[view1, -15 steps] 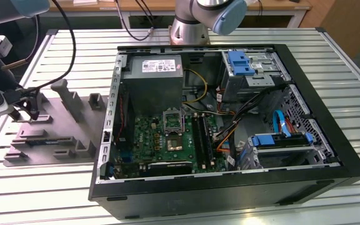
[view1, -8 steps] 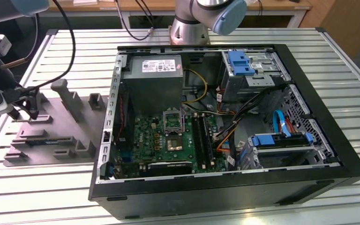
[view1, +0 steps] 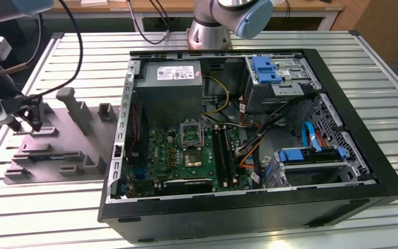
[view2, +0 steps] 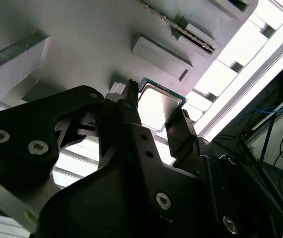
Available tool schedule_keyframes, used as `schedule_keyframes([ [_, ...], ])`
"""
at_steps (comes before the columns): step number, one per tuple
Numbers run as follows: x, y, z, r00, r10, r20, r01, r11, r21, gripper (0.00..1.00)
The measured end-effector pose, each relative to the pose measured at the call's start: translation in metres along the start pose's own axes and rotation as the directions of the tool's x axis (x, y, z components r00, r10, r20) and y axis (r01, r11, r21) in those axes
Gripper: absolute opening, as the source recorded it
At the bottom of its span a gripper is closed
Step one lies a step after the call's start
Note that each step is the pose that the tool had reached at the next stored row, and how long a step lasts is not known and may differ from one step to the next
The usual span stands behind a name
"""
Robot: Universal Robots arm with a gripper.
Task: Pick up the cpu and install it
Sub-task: 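Pick up the cpu and move it towards the insertion slot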
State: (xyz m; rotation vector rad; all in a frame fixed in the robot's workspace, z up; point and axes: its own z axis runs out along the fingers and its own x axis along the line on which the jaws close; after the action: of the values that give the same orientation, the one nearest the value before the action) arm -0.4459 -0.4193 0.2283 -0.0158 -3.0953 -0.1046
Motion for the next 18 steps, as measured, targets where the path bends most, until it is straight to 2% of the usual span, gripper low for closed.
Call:
schedule_keyframes([
  [18,0.0003,0.0005,-0.007,1.0,0.0,-0.0001,0.0,1.0,0.0,0.47],
])
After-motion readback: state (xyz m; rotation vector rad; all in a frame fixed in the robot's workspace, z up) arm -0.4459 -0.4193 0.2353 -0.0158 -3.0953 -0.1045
